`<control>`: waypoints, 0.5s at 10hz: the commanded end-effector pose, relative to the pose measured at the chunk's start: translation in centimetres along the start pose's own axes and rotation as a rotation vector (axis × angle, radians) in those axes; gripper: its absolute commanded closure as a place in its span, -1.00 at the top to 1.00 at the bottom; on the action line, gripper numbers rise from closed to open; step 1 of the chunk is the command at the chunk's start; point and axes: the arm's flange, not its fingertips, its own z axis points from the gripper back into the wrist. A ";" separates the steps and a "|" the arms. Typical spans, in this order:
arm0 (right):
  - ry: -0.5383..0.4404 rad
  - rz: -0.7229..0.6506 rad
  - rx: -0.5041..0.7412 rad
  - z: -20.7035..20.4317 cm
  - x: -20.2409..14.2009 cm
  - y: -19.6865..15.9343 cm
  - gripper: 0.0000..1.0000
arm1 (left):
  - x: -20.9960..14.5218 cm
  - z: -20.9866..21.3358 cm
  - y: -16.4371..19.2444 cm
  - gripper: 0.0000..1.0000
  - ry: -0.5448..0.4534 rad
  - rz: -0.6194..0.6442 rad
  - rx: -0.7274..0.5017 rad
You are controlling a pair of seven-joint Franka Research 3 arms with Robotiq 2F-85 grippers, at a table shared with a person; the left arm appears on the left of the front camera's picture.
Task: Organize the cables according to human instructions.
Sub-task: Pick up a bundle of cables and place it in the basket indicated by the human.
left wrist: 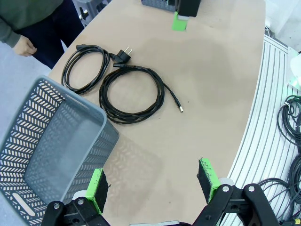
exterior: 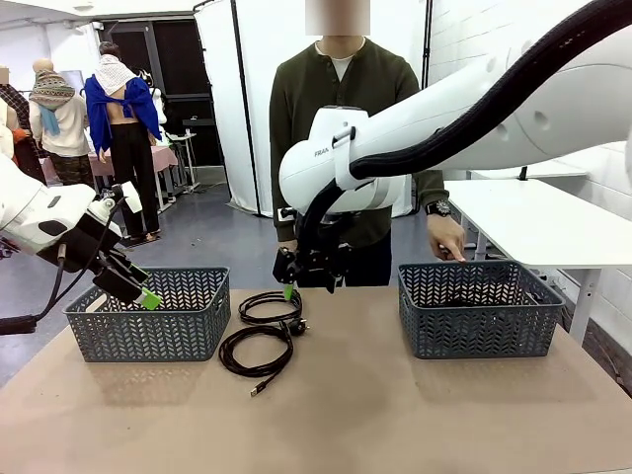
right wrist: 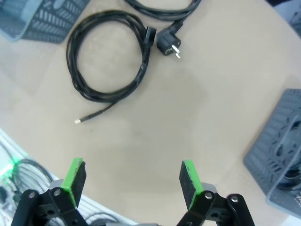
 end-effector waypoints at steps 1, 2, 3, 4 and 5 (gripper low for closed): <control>-0.012 -0.060 -0.007 -1.7 1.3 1.0 1.00 | -0.4 -0.1 0.3 1.00 -0.014 -0.014 -0.017; 0.001 -0.074 0.002 -2.8 1.6 1.1 1.00 | -0.4 -0.1 0.3 1.00 -0.014 -0.014 -0.017; 0.013 -0.086 0.012 -3.8 1.8 1.1 1.00 | -0.4 -0.1 0.3 1.00 -0.014 -0.014 -0.017; 0.020 -0.094 0.013 -4.7 2.2 1.3 1.00 | -0.4 -0.1 0.3 1.00 -0.014 -0.014 -0.017; 0.023 -0.107 0.005 -5.6 2.5 1.3 1.00 | -0.4 -0.1 0.3 1.00 -0.014 -0.014 -0.017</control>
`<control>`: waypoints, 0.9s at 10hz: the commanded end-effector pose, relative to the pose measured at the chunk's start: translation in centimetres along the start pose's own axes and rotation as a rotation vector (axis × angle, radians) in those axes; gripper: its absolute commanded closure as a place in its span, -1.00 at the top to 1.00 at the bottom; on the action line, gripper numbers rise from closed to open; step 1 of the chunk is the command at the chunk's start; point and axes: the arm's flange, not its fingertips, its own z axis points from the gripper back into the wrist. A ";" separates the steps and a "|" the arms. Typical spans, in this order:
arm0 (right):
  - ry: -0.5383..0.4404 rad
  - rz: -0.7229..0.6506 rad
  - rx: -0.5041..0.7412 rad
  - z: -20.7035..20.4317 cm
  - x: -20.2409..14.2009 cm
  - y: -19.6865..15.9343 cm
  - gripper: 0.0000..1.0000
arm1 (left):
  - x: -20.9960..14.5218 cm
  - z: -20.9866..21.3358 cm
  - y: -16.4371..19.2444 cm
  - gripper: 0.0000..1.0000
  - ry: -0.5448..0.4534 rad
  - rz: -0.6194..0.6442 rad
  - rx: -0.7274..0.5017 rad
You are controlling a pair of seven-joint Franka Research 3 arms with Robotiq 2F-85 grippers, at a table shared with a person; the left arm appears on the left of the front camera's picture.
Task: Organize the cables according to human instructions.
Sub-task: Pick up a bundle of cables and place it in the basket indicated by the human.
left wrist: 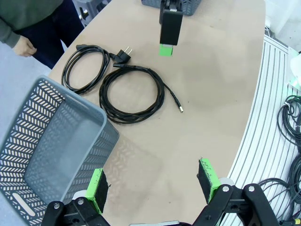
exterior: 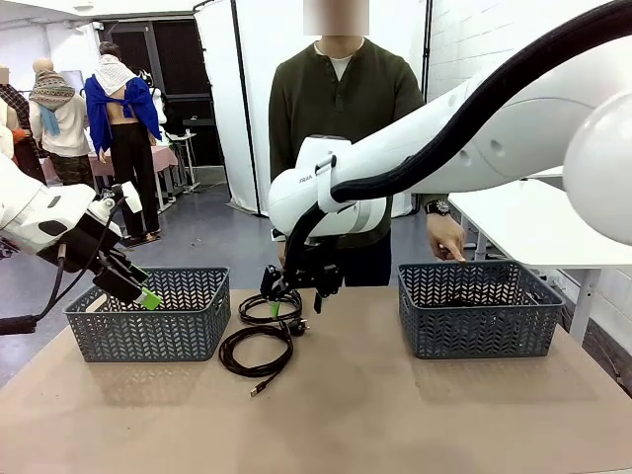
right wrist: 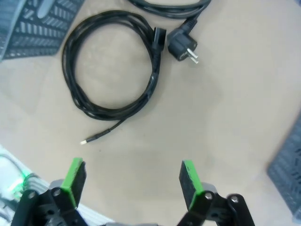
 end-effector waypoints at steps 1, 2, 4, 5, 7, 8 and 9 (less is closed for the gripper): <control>-0.020 -0.037 -0.041 -1.2 1.5 0.5 1.00 | -0.4 -0.1 0.3 1.00 -0.014 -0.014 -0.017; -0.014 -0.049 -0.046 -1.9 2.0 0.5 1.00 | -0.4 -0.1 0.3 1.00 -0.014 -0.014 -0.017; -0.008 -0.062 -0.051 -3.2 2.8 0.5 1.00 | -0.4 -0.1 0.3 1.00 -0.014 -0.014 -0.017; -0.008 -0.065 -0.070 -3.8 3.0 0.3 1.00 | -0.4 -0.1 0.3 1.00 -0.014 -0.014 -0.017; 0.010 -0.072 -0.083 -4.3 3.3 0.0 1.00 | -0.4 -0.1 0.3 1.00 -0.014 -0.014 -0.017; 0.019 -0.068 -0.084 -4.1 3.2 0.0 1.00 | -0.4 -0.1 0.3 1.00 -0.014 -0.014 -0.017; 0.011 -0.048 -0.039 -4.2 2.7 -0.4 1.00 | -0.4 -0.1 0.3 1.00 -0.014 -0.014 -0.017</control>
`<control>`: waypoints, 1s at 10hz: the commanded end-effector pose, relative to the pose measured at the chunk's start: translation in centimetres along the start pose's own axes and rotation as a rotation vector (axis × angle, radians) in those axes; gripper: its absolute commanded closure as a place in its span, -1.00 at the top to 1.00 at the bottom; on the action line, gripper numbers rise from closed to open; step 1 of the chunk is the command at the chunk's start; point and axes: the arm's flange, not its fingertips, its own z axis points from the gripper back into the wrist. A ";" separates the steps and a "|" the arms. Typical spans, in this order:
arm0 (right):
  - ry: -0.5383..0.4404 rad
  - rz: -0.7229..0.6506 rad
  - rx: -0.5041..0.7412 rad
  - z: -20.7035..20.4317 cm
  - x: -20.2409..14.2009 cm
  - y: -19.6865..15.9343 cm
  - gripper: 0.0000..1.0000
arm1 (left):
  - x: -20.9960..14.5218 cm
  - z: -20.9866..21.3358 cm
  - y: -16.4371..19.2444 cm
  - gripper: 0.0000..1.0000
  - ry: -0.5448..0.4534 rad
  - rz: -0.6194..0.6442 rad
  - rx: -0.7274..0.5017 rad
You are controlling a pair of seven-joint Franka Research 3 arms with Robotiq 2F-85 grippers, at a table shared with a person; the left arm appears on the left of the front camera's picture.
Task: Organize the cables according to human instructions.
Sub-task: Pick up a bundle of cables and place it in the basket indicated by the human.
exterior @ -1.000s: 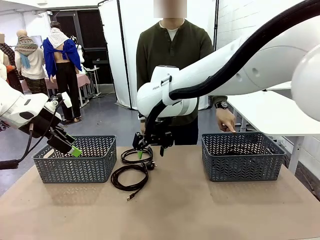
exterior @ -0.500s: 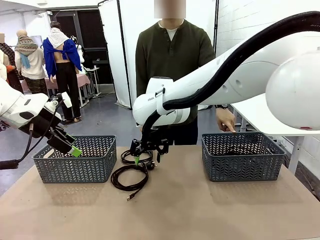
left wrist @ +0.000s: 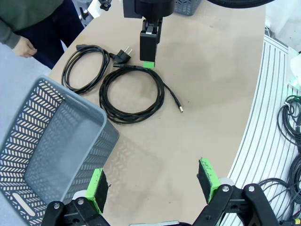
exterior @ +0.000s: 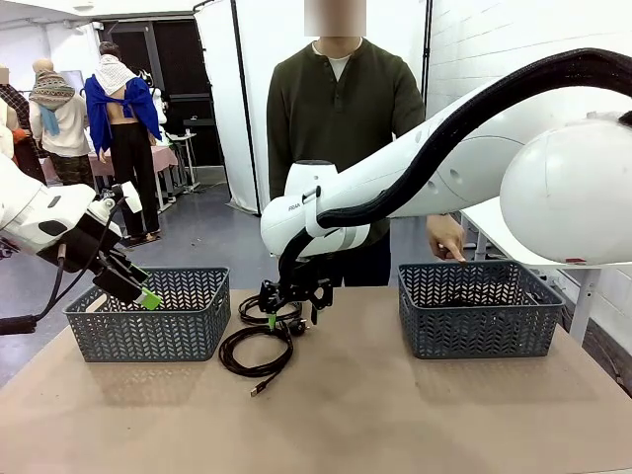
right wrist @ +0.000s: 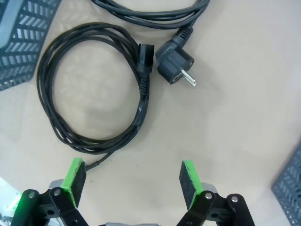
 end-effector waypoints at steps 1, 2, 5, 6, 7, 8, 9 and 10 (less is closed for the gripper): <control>-0.004 0.002 0.003 0.1 -0.1 0.0 1.00 | -0.4 -0.1 0.3 1.00 -0.014 -0.014 -0.017; -0.004 0.002 0.003 0.1 -0.1 0.0 1.00 | -0.4 -0.1 0.3 1.00 -0.014 -0.014 -0.017; -0.001 0.001 0.001 0.0 0.0 0.1 1.00 | -0.4 -0.1 0.3 1.00 -0.014 -0.014 -0.017; -0.001 -0.026 -0.019 -0.5 0.4 0.2 1.00 | -0.4 -0.1 0.3 1.00 -0.014 -0.014 -0.017; -0.003 -0.048 -0.026 -1.0 0.7 0.2 1.00 | -0.4 -0.1 0.3 1.00 -0.014 -0.014 -0.017; 0.001 -0.062 -0.036 -1.4 0.9 0.5 1.00 | -0.4 -0.1 0.3 1.00 -0.014 -0.014 -0.017; 0.006 -0.078 -0.042 -1.8 1.0 0.8 1.00 | -0.4 -0.1 0.3 1.00 -0.014 -0.014 -0.017; 0.012 -0.087 -0.042 -2.1 1.0 1.0 1.00 | -0.4 -0.1 0.3 1.00 -0.014 -0.014 -0.017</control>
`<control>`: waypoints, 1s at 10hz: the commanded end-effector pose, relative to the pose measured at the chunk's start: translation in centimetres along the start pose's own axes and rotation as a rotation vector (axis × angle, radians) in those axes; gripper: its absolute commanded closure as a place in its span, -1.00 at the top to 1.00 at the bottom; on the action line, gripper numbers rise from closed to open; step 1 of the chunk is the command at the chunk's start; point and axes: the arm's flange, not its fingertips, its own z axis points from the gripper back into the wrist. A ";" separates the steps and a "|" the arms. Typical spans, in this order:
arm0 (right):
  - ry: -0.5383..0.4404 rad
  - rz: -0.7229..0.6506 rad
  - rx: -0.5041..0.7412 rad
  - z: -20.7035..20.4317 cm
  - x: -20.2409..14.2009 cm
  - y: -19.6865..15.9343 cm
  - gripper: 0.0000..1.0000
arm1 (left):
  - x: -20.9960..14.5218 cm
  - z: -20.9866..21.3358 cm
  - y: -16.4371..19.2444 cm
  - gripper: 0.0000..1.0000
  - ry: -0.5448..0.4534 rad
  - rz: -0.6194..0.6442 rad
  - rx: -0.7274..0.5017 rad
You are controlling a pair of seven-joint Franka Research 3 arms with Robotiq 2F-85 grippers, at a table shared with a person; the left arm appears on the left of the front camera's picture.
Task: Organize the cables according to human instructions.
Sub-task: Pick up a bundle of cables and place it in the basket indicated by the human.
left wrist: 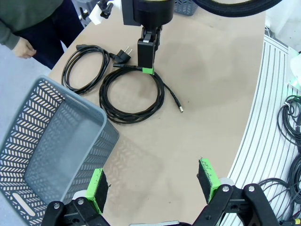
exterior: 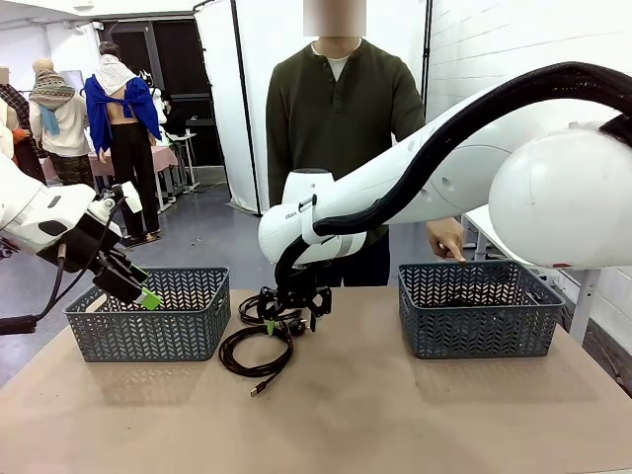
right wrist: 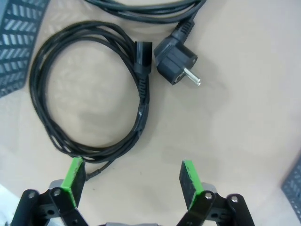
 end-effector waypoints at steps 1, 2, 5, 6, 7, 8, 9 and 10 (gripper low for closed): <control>-0.006 -0.037 -0.044 -0.6 0.8 0.8 1.00 | -0.4 -0.1 0.3 1.00 -0.014 -0.014 -0.017; -0.001 -0.057 -0.052 -0.9 0.9 0.7 1.00 | -0.4 -0.1 0.3 1.00 -0.014 -0.014 -0.017; 0.001 -0.104 -0.089 -1.7 1.1 0.2 1.00 | -0.4 -0.1 0.3 1.00 -0.014 -0.014 -0.017; -0.003 -0.112 -0.105 -1.8 1.2 0.2 1.00 | -0.4 -0.1 0.3 1.00 -0.014 -0.014 -0.017; -0.005 -0.123 -0.112 -2.1 1.3 0.2 1.00 | -0.4 -0.1 0.3 1.00 -0.014 -0.014 -0.017; -0.004 -0.132 -0.122 -2.3 1.5 0.2 1.00 | -0.4 -0.1 0.3 1.00 -0.014 -0.014 -0.017; 0.002 -0.146 -0.141 -2.7 1.7 0.1 1.00 | -0.4 -0.1 0.3 1.00 -0.014 -0.014 -0.017; 0.006 -0.154 -0.155 -3.1 1.8 0.0 1.00 | -0.4 -0.1 0.3 1.00 -0.014 -0.014 -0.017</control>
